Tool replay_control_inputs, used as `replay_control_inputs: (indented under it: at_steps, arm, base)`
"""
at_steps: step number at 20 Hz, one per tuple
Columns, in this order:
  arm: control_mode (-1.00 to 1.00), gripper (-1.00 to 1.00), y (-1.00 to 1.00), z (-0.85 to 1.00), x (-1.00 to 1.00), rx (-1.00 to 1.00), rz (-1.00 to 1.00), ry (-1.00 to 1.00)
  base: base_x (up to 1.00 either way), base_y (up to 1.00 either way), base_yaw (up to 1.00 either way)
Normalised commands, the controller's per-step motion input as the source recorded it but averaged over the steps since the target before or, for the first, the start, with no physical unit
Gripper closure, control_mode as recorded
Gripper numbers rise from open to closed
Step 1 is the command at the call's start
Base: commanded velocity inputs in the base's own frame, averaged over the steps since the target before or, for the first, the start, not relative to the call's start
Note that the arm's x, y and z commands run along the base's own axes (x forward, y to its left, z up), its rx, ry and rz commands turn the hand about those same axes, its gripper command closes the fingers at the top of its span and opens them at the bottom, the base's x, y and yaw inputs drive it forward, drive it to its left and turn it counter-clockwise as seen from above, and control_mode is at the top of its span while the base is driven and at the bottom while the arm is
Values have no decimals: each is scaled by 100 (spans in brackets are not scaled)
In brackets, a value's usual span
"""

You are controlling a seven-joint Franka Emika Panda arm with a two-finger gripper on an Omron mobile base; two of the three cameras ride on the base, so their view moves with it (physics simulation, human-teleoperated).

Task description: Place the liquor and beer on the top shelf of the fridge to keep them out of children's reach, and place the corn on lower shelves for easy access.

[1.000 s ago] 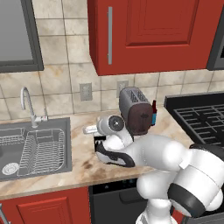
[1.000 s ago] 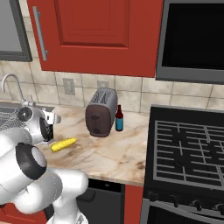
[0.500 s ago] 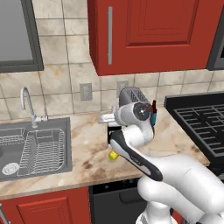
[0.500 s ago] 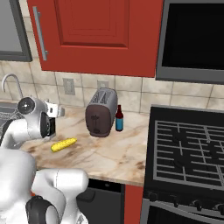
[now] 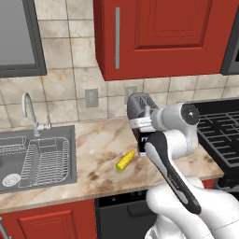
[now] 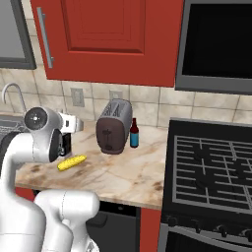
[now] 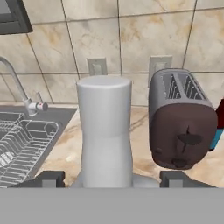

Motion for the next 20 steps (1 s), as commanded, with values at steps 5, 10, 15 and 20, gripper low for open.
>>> replay_control_inputs:
  at_steps: [5, 10, 15, 20]
  arm:
    - [-100, 100, -79, 42, -68, -12, -1, 0]
    - [-100, 100, -86, 35, -40, -18, -10, 5]
    - [-100, 100, -42, 39, -27, -18, -13, 5]
    - [-100, 100, -2, 21, -42, -7, -2, -6]
  base:
    - [0, 0, 0]
    - [0, 0, 0]
    - [0, 0, 0]
    - [0, 0, 0]
